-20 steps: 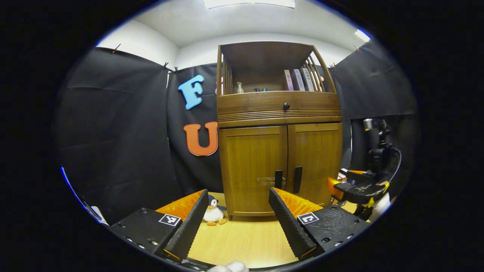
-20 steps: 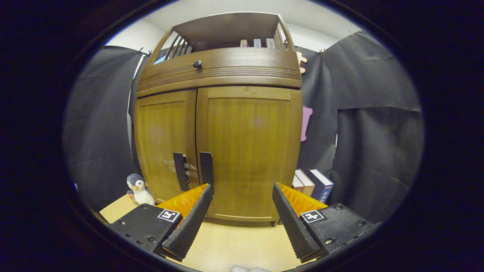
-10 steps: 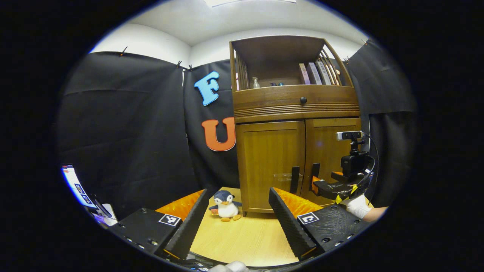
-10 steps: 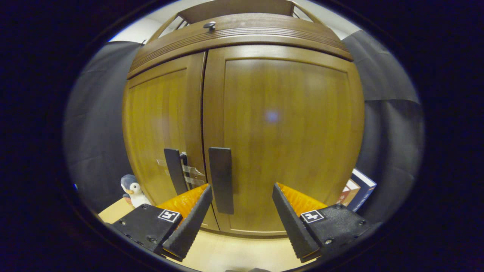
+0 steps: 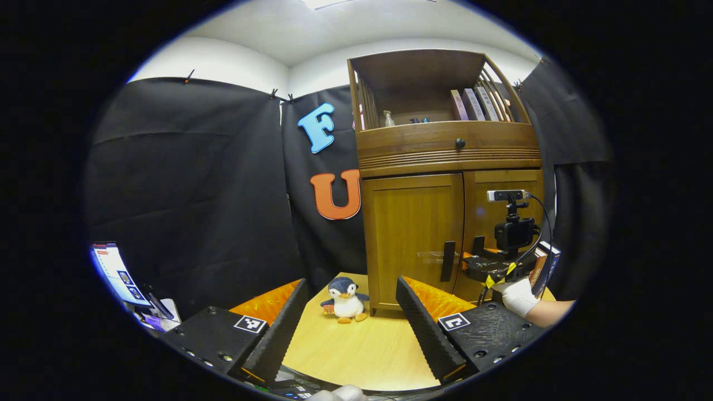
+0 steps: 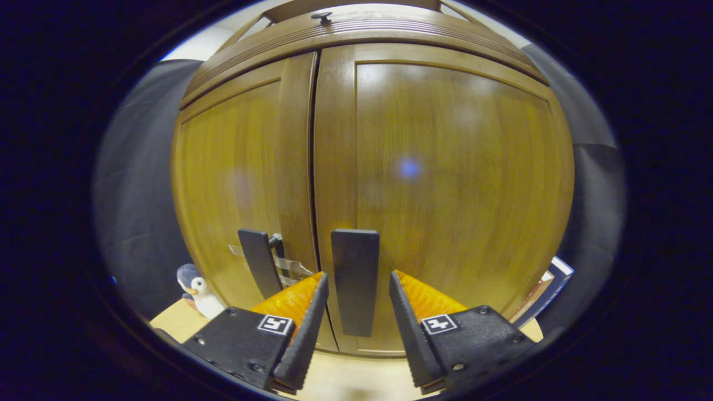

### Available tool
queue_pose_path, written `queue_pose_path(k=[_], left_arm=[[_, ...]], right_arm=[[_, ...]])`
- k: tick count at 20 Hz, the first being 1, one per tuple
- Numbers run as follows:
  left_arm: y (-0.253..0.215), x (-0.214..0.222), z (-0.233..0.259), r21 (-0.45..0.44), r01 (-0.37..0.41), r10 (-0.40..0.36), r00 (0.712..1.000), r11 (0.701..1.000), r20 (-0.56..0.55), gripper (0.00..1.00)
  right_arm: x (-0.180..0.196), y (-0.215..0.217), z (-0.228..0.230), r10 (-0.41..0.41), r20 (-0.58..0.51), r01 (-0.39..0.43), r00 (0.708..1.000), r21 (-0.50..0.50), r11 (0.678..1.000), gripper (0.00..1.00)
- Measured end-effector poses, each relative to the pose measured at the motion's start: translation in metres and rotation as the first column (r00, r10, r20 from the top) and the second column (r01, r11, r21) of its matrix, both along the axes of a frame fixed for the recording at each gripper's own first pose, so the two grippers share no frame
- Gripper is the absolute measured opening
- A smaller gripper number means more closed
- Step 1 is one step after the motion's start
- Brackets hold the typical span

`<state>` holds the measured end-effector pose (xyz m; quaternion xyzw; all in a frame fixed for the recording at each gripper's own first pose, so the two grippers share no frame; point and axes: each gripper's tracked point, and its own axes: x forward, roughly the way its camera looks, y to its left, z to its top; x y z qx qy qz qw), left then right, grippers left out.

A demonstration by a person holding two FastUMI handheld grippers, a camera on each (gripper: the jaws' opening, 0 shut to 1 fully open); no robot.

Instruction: Open the right door of the double-door shoe cabinet with the right hand, and open the left door with the left hand.

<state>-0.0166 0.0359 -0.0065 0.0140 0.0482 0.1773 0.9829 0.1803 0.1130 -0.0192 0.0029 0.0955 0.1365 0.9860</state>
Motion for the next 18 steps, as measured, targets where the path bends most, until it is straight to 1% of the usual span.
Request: queue_pose_path(k=[1, 2, 3, 4, 5, 7, 11, 18], left_arm=[[0.001, -0.002, 0.001, 0.003, -0.001, 0.001, 1.000, 1.000, 0.002, 0.96], [0.002, -0.005, 0.003, 0.006, -0.001, 0.001, 1.000, 1.000, 0.008, 0.96], [0.002, -0.007, 0.004, 0.008, -0.001, 0.001, 1.000, 1.000, 0.014, 0.96], [0.004, -0.010, 0.006, 0.010, -0.001, 0.000, 1.000, 1.000, 0.019, 0.96], [0.006, -0.012, 0.006, 0.010, -0.003, 0.003, 1.000, 1.000, 0.022, 0.96], [0.010, -0.017, 0.008, 0.005, -0.005, 0.004, 0.999, 1.000, 0.031, 0.96], [0.017, -0.026, 0.006, -0.002, -0.003, 0.003, 0.999, 1.000, 0.040, 0.96], [0.022, -0.031, 0.001, -0.012, 0.032, -0.032, 0.999, 0.999, 0.044, 0.96]], right_arm=[[0.001, 0.001, -0.002, -0.005, -0.015, 0.005, 1.000, 0.012, 1.000, 0.64], [0.004, -0.001, -0.004, -0.021, -0.024, 0.021, 0.999, 0.014, 1.000, 0.63], [0.004, -0.001, -0.003, -0.017, -0.025, 0.018, 1.000, 0.027, 0.999, 0.54], [0.004, 0.004, -0.006, -0.011, -0.031, 0.012, 0.999, 0.034, 0.999, 0.50], [0.003, 0.003, -0.004, -0.017, -0.025, 0.017, 1.000, 0.025, 1.000, 0.41], [0.004, 0.001, -0.004, -0.018, -0.028, 0.019, 0.999, 0.020, 1.000, 0.37], [-0.005, -0.001, -0.005, 0.007, -0.041, -0.006, 0.999, 0.016, 1.000, 0.34], [-0.043, -0.016, -0.008, 0.036, -0.045, -0.036, 0.998, 0.005, 0.999, 0.33]])
